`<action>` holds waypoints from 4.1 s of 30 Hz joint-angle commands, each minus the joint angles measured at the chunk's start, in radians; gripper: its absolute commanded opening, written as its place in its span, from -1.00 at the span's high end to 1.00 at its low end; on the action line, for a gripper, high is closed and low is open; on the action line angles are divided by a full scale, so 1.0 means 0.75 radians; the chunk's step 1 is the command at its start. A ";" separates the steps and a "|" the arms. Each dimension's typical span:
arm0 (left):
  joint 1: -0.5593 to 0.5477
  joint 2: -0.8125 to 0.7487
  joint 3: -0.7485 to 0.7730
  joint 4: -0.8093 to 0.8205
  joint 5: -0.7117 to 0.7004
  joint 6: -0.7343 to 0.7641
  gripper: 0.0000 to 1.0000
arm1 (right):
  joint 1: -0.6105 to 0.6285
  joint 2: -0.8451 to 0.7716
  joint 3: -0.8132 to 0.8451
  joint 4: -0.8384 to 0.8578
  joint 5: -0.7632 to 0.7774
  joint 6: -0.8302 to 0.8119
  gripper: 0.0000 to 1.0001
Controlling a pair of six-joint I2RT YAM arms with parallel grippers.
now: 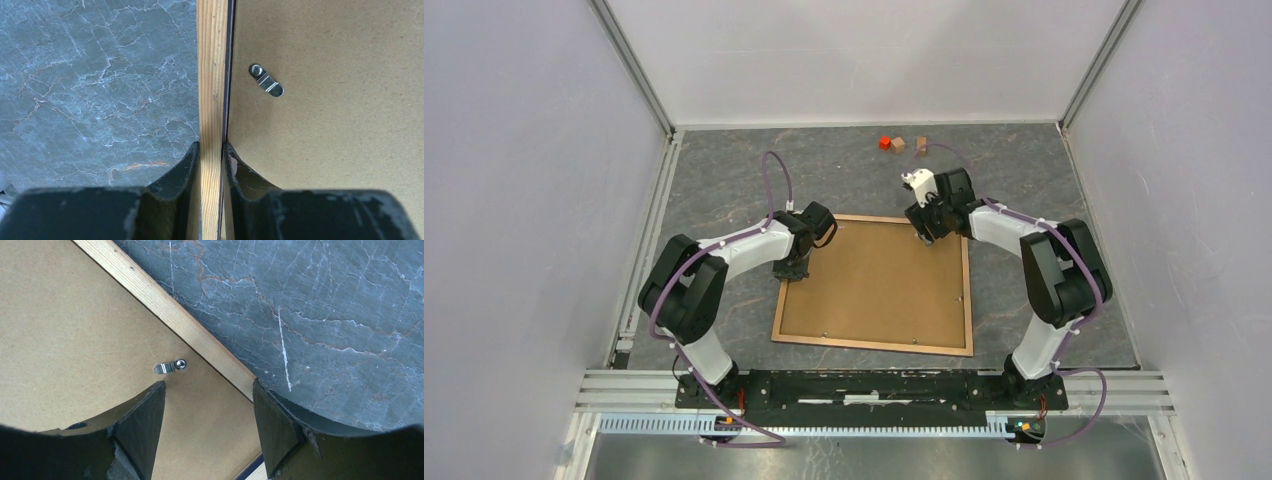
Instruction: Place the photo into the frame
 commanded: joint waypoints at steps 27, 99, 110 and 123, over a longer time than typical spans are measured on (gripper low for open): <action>0.024 0.044 0.038 0.130 0.009 -0.036 0.96 | -0.024 0.069 0.016 -0.046 -0.069 0.237 -0.09; 0.077 0.022 -0.043 0.053 0.101 -0.237 0.96 | 0.131 -0.589 -0.583 0.122 0.066 0.410 -0.14; 0.081 -0.004 -0.063 0.063 0.120 -0.252 0.96 | 0.166 -0.544 -0.580 0.160 0.068 0.395 -0.11; 0.082 -0.018 -0.074 0.066 0.134 -0.262 0.96 | 0.211 -0.492 -0.587 0.172 0.154 0.401 0.01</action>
